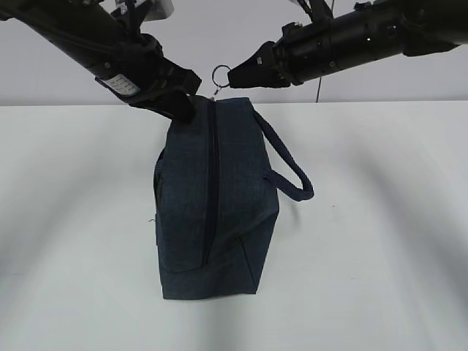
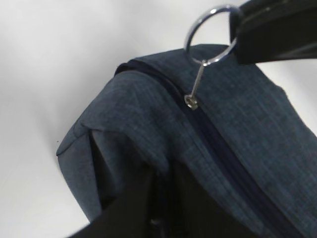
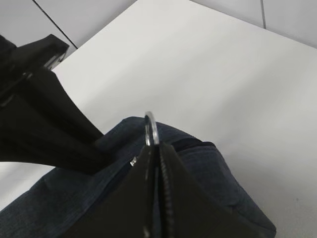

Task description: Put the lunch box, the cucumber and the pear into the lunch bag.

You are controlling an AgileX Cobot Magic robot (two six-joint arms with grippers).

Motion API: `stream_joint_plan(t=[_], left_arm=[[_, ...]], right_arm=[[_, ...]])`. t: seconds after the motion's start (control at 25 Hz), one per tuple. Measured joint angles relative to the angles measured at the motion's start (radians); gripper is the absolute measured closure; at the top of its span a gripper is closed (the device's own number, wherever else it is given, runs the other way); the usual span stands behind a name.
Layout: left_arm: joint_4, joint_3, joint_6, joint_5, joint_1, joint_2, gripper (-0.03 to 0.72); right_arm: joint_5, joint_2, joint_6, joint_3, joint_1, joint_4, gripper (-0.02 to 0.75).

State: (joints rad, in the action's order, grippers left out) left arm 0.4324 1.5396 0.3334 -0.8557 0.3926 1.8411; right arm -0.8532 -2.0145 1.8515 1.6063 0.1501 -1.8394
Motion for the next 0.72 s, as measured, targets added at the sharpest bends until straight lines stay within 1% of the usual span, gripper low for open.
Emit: stream_joint_plan(t=[0.4,0.72], left_arm=[[0.002,0.0,0.024,-0.024,0.009,-0.021,0.657],[-0.016,0.0,0.032,-0.031,0.037,-0.028,0.658]], right_arm=[[-0.123,-0.089,0.045,0.101,-0.048,0.0,0.738],[-0.152,-0.132,0.055,0.167,-0.057,0.0,0.738]])
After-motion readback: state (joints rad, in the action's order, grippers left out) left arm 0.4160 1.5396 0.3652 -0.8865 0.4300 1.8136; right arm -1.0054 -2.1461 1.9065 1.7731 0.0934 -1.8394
